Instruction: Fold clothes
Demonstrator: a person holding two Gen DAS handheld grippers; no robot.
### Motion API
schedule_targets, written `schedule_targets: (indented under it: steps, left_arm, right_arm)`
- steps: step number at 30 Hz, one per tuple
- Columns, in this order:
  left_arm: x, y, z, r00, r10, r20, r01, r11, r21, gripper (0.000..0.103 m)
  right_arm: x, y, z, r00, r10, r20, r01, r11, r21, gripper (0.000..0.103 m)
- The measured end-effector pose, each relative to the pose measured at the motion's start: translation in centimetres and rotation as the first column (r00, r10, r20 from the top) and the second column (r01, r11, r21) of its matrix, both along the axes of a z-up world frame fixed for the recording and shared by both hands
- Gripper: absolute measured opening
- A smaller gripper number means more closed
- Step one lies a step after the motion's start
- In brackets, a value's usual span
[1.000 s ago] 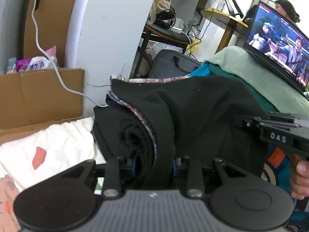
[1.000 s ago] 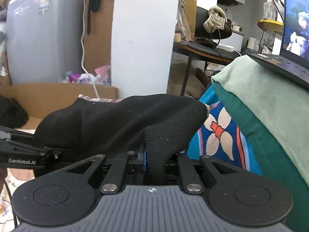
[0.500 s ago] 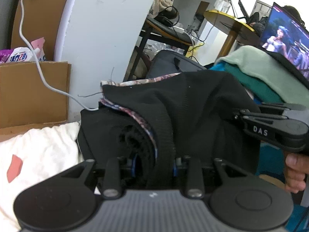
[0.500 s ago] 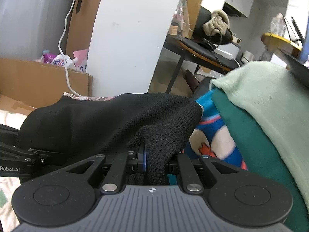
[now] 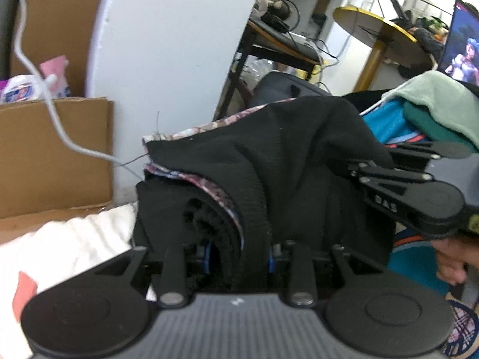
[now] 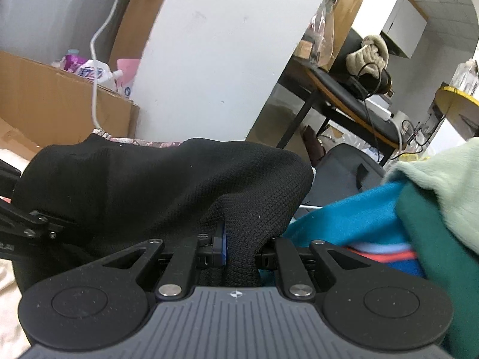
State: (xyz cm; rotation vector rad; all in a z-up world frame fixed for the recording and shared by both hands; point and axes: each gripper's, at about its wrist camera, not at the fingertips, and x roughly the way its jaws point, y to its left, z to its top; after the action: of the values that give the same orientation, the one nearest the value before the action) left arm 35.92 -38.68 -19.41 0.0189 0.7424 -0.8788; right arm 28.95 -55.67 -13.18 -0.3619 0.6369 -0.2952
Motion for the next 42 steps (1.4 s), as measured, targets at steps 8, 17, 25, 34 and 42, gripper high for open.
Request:
schedule_targets:
  steps: [8, 17, 25, 34, 42]
  left_arm:
    - [3.5, 0.0, -2.2, 1.000, -0.016, -0.019, 0.017, 0.999, 0.035, 0.034]
    - [7.7, -0.2, -5.9, 0.998, 0.012, -0.055, -0.012, 1.000, 0.002, 0.035]
    - [9.8, -1.2, -7.3, 0.996, 0.047, -0.075, -0.048, 0.999, -0.015, 0.035]
    - [10.6, 0.5, -8.8, 0.985, 0.137, -0.108, -0.128, 0.988, 0.091, 0.058]
    - [10.1, 4.8, -6.0, 0.981, 0.190, -0.048, -0.192, 0.981, -0.043, 0.048]
  right_arm:
    - [5.4, -1.4, -2.9, 0.999, 0.016, -0.042, -0.014, 0.999, 0.049, 0.012]
    - [11.0, -2.0, -6.0, 0.993, 0.022, -0.117, -0.016, 0.999, 0.051, 0.012]
    - [13.7, -4.0, -7.5, 0.988, 0.012, -0.156, 0.001, 0.997, 0.082, 0.013]
    - [15.1, -5.0, -9.7, 0.990, -0.033, -0.139, 0.043, 0.997, 0.067, 0.059]
    - [13.3, -5.6, -6.7, 0.996, -0.021, -0.091, 0.034, 0.989, 0.147, 0.060]
